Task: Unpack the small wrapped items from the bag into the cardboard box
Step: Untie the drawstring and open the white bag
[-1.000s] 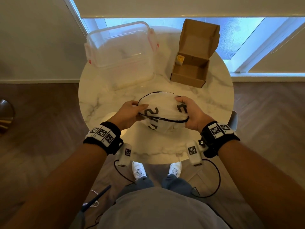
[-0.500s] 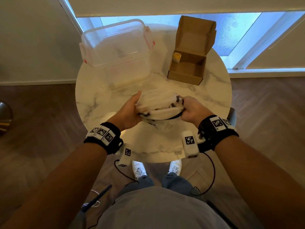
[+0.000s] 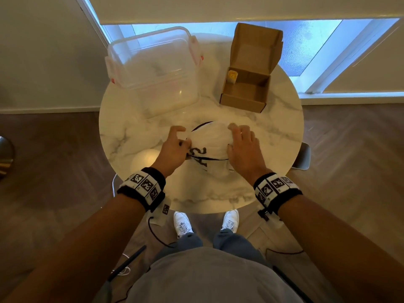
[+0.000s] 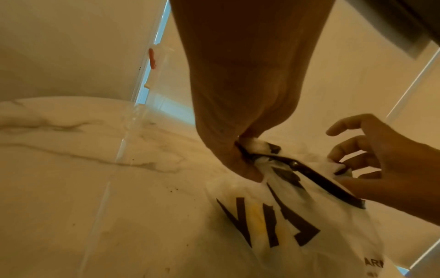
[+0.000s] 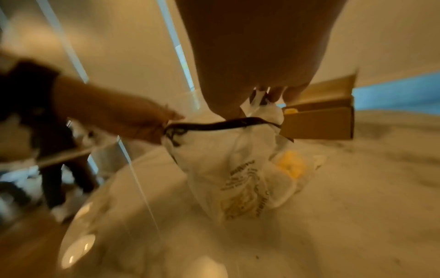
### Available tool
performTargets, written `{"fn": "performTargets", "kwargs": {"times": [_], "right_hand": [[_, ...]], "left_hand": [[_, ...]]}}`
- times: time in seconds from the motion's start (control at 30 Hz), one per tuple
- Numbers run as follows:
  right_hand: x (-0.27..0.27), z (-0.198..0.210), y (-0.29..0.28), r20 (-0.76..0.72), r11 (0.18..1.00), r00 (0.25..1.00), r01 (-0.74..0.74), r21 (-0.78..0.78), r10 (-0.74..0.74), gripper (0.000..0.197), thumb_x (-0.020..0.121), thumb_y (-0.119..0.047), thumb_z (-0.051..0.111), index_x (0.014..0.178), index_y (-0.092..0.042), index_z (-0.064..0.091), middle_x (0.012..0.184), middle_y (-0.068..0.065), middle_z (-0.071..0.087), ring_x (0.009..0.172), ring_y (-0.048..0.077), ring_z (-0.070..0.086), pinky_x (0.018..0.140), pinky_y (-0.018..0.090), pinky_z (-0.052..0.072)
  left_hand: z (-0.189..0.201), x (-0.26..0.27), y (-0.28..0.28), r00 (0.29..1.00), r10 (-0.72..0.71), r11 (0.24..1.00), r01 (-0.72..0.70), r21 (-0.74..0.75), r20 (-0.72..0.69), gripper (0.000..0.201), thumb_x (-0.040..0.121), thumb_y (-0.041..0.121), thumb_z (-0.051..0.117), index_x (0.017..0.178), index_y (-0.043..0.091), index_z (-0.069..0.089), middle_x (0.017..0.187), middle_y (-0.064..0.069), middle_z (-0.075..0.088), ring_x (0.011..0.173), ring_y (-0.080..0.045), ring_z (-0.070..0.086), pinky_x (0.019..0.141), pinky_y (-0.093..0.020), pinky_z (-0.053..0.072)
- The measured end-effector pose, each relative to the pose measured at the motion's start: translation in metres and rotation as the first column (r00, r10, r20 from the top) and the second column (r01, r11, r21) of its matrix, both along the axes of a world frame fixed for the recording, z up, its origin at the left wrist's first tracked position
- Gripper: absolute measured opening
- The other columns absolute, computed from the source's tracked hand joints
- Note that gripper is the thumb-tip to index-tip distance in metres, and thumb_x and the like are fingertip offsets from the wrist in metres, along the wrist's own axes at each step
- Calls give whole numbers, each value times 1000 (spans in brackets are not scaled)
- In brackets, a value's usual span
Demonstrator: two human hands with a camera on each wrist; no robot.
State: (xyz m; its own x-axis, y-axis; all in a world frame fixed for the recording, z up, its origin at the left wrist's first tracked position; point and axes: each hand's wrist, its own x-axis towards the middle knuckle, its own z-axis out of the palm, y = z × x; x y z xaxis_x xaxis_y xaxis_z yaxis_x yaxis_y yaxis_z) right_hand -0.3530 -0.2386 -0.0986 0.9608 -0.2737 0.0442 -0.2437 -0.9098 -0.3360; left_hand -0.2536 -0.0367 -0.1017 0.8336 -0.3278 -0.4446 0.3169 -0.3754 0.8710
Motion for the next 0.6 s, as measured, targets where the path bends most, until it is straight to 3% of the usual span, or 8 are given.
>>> {"fn": "performTargets", "kwargs": {"times": [0.07,0.17,0.27,0.33,0.4,0.5,0.57,0.6], "right_hand": [[-1,-5,-1,-7,976,999,35,216,-34,52,89,-11,54,138,-18,36,127,14,45,101,34,52,84,44,50],[4,-1,-7,-206,783,947,321,532,-248,28,96,-14,48,122,-14,40,109,12,55,86,30,58,67,41,50],[15,6,-9,-434,440,819,569,694,-375,19,100,-6,38,104,-7,56,98,13,60,73,22,56,61,38,49],[22,12,-12,-499,158,766,596,787,-404,29,99,1,33,90,-4,60,83,15,60,63,24,53,57,35,46],[25,17,-17,-508,8,738,570,822,-444,27,99,-2,35,86,-7,58,72,10,52,60,21,45,60,34,41],[22,18,-18,-383,144,783,506,850,-491,8,98,-20,43,98,-13,48,83,8,56,73,23,54,72,42,51],[14,19,-10,-284,387,867,446,807,-409,20,92,-32,54,100,-16,45,96,7,58,84,23,58,75,41,54],[9,17,-5,-247,548,914,392,739,-320,26,88,-33,60,101,-16,45,99,5,55,84,20,55,69,35,50]], "left_hand": [[7,1,-4,999,-43,997,42,-59,-25,17,102,16,48,116,24,53,107,-22,66,97,-31,68,81,-40,61],[16,-3,-12,988,-76,987,55,-152,-132,23,104,8,44,123,13,56,115,-15,64,97,-24,65,76,-29,58],[17,-3,-17,967,-145,970,97,-221,-210,30,105,7,41,129,9,59,121,-11,66,105,-24,65,89,-35,54],[14,-3,-16,963,-189,972,155,-176,-194,32,106,9,40,130,7,60,125,-11,66,113,-24,64,97,-36,52],[12,-2,-15,968,-170,981,150,-120,-182,32,105,9,40,128,4,61,123,-12,68,112,-25,65,98,-37,52],[9,-2,-17,969,-12,994,-15,-108,-246,27,100,15,40,94,5,64,91,-11,69,78,-22,68,75,-36,53],[11,-4,-20,956,67,988,-104,-118,-286,26,95,23,40,76,11,53,73,-7,59,64,-20,60,66,-32,45],[10,-4,-22,959,72,990,-103,-99,-273,23,94,26,42,82,11,54,78,-6,59,70,-22,60,67,-32,44]]}}
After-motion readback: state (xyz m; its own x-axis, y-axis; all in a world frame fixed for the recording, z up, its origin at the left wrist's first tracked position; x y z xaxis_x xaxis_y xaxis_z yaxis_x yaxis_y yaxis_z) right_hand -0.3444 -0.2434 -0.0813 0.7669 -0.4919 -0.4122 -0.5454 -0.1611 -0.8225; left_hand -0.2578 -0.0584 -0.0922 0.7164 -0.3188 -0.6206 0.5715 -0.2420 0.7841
